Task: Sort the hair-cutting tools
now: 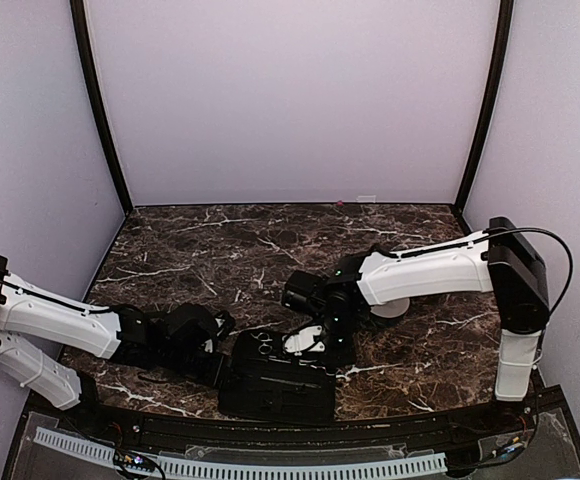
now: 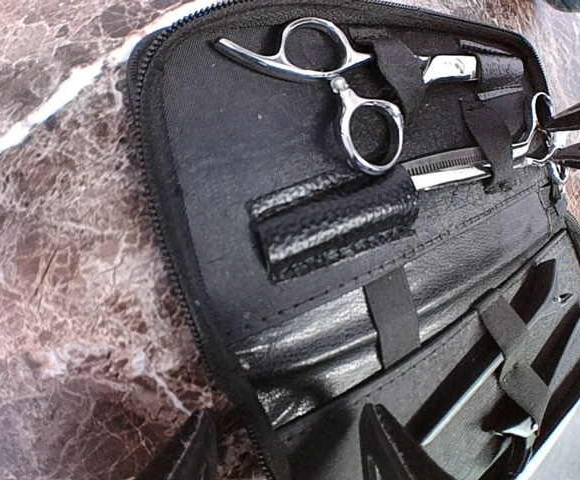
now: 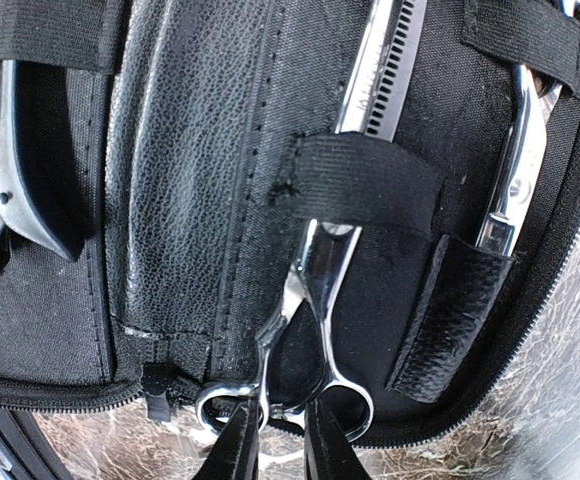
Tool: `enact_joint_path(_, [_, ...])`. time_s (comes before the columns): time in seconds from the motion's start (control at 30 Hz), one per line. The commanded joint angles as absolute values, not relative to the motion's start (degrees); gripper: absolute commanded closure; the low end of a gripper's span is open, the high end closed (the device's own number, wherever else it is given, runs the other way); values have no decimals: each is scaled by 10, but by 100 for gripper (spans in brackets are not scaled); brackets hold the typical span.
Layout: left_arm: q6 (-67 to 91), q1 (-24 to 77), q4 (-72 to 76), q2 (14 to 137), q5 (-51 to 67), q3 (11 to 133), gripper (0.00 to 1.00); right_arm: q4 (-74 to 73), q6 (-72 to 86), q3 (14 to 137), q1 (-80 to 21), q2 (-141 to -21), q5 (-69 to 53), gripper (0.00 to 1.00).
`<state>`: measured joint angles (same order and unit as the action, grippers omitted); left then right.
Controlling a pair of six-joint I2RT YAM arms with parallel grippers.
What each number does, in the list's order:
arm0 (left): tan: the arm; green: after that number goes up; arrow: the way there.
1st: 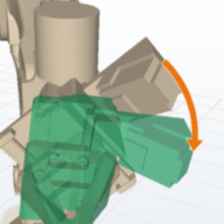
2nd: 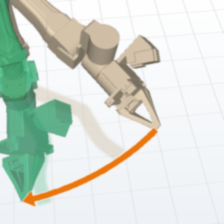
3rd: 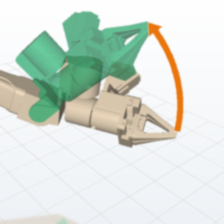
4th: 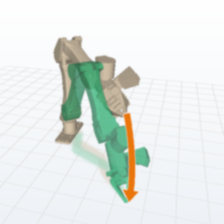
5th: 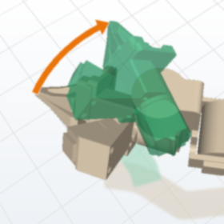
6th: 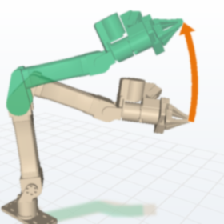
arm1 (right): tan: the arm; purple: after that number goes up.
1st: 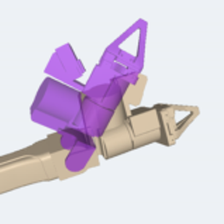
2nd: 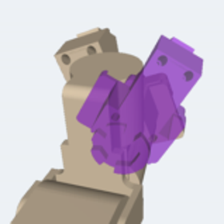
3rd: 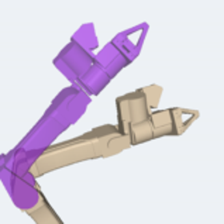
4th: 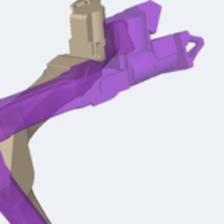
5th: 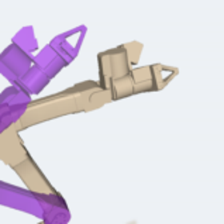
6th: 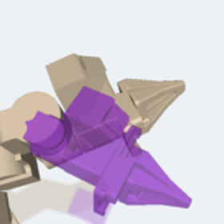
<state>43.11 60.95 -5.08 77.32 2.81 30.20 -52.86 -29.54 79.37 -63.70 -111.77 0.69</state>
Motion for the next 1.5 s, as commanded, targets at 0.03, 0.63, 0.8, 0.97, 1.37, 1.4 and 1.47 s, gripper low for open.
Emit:
enact_joint_path(0.03, [428,607,-67,793,36,289,50,-536,-304,807,-636,-1129,16,84])
enact_joint_path(0.63, [434,607,-67,785,36,284,51,-547,-319,954,-670,-1230,-62,84])
enact_joint_path(0.8, [435,607,-76,772,29,284,51,-556,-316,947,-667,-1209,-59,84])
enact_joint_path(0.97, [433,607,-73,753,13,277,51,-548,-310,895,-651,-1146,-44,82])
enact_joint_path(1.37, [426,607,-73,775,30,282,51,-517,-308,820,-632,-1118,-35,81])
enact_joint_path(1.4, [427,607,-73,777,32,282,51,-516,-308,824,-632,-1124,-37,81])
enact_joint_path(1.47, [430,607,-73,777,34,282,51,-515,-311,830,-632,-1139,-35,81])
